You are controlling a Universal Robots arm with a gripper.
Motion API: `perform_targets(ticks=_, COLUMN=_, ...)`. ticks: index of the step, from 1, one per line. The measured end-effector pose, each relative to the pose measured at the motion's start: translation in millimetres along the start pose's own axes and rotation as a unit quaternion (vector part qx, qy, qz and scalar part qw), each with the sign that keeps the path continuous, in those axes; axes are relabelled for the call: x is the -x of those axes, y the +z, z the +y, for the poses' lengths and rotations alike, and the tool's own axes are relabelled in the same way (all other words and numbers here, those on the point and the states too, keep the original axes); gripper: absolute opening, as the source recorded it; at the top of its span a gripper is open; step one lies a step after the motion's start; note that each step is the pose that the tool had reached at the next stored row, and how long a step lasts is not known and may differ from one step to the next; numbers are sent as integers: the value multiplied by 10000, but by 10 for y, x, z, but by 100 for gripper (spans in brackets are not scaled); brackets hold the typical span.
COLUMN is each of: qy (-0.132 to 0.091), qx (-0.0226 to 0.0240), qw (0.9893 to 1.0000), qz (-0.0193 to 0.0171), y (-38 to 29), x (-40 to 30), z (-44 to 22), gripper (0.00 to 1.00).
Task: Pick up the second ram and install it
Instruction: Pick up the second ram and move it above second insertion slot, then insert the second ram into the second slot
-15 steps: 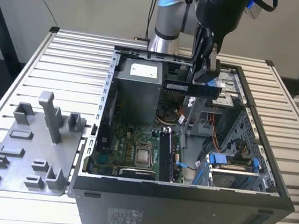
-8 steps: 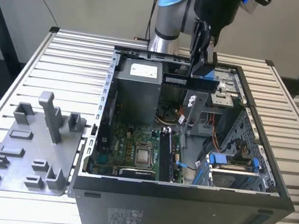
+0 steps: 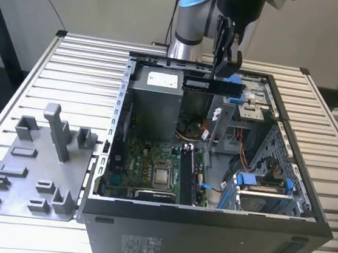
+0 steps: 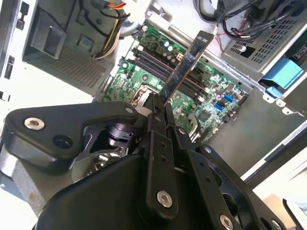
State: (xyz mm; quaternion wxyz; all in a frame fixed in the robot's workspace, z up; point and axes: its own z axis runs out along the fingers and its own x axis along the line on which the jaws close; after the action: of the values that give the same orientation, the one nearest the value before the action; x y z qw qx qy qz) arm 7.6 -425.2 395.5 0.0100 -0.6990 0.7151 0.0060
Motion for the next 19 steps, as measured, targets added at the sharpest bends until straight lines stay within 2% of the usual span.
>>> perform_targets(ticks=6, qy=0, qx=0, qw=10000, qz=1, y=3, x=76, z=5, gripper=14)
perform_targets(ticks=19, qy=-2, qx=0, qw=10000, qz=1, y=3, x=86, z=6, gripper=14)
